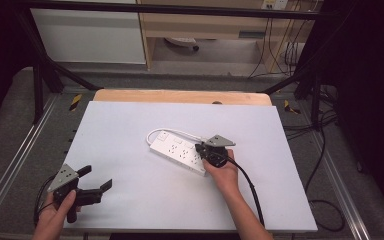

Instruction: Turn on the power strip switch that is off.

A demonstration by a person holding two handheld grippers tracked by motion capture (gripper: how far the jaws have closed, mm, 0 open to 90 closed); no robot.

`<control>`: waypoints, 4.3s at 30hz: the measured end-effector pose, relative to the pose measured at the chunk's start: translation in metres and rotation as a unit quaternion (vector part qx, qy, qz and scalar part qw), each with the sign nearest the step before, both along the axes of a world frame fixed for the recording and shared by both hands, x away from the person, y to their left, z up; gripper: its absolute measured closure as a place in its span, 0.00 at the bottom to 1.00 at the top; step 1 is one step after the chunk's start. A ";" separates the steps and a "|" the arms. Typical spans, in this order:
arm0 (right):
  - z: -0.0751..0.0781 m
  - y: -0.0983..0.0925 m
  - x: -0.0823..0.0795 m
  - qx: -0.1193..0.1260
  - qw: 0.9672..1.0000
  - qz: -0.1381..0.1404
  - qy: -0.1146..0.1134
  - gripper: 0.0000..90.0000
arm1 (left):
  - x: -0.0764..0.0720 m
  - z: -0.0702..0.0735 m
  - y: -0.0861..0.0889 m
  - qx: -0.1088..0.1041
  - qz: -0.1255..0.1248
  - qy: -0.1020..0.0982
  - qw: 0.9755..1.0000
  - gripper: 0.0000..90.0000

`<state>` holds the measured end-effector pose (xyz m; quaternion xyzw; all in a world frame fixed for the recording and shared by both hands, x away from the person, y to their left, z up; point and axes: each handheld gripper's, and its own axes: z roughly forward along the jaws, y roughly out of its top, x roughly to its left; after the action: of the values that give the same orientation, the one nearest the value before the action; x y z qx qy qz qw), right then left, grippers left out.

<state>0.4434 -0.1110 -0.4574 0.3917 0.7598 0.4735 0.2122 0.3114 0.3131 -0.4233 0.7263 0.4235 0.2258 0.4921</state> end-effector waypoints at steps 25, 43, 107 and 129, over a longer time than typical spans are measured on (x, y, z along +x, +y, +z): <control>0.011 -0.004 -0.002 0.023 1.000 0.003 -0.012 0.99 | 0.000 0.000 0.001 0.000 0.000 -0.001 1.000 0.06; 0.035 -0.014 -0.009 0.046 0.998 0.005 -0.037 0.81 | 0.000 0.000 0.001 0.001 0.000 0.000 1.000 0.06; 0.085 -0.087 -0.042 0.091 0.993 -0.045 -0.060 0.02 | 0.001 -0.002 0.001 0.000 0.002 0.005 1.000 0.06; 0.068 -0.140 -0.080 0.078 0.991 -0.077 -0.074 0.03 | 0.000 -0.002 0.000 0.000 0.004 0.007 1.000 0.06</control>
<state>0.3631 -0.2515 -0.3897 0.4280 0.6707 0.5412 0.2723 0.3117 0.3130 -0.4249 0.7265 0.4297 0.2223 0.4879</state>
